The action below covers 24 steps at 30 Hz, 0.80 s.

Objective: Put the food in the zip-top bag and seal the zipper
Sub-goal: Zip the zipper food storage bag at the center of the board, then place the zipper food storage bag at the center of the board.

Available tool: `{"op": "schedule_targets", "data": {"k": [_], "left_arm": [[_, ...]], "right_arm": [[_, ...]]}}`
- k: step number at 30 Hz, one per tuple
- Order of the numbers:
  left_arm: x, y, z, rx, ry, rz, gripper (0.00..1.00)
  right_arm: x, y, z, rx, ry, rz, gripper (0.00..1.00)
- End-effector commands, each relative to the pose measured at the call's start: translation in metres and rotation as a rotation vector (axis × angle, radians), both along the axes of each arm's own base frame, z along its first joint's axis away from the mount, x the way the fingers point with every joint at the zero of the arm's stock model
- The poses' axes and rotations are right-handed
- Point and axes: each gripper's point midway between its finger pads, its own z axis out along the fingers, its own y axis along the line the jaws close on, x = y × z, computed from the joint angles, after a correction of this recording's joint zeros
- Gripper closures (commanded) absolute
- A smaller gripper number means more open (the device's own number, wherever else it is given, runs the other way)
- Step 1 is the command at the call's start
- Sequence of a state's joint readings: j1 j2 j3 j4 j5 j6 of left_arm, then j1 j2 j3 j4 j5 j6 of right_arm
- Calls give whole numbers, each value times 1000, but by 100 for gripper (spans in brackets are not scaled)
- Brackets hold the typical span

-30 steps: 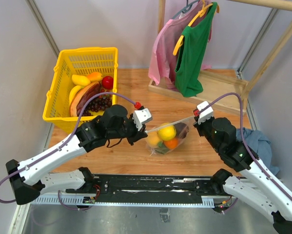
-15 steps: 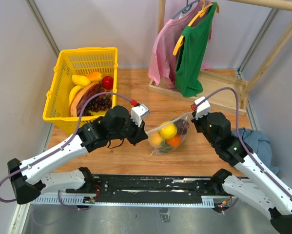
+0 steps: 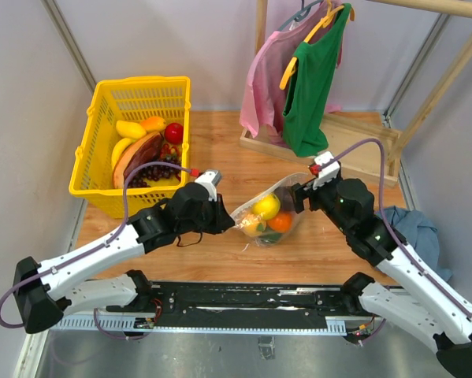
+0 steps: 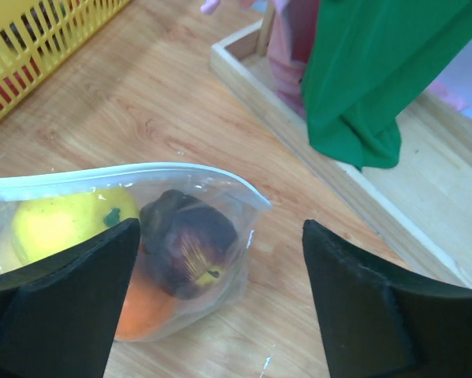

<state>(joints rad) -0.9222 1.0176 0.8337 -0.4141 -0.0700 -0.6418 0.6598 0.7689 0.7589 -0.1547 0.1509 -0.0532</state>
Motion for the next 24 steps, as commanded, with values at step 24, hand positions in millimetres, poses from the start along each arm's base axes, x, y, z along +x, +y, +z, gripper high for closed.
{"op": "schedule_targets", "data": {"k": [24], "left_arm": [[-10, 37, 11, -196, 63, 243, 81]], "right_arm": [[-36, -101, 46, 104, -174, -358, 2]]}}
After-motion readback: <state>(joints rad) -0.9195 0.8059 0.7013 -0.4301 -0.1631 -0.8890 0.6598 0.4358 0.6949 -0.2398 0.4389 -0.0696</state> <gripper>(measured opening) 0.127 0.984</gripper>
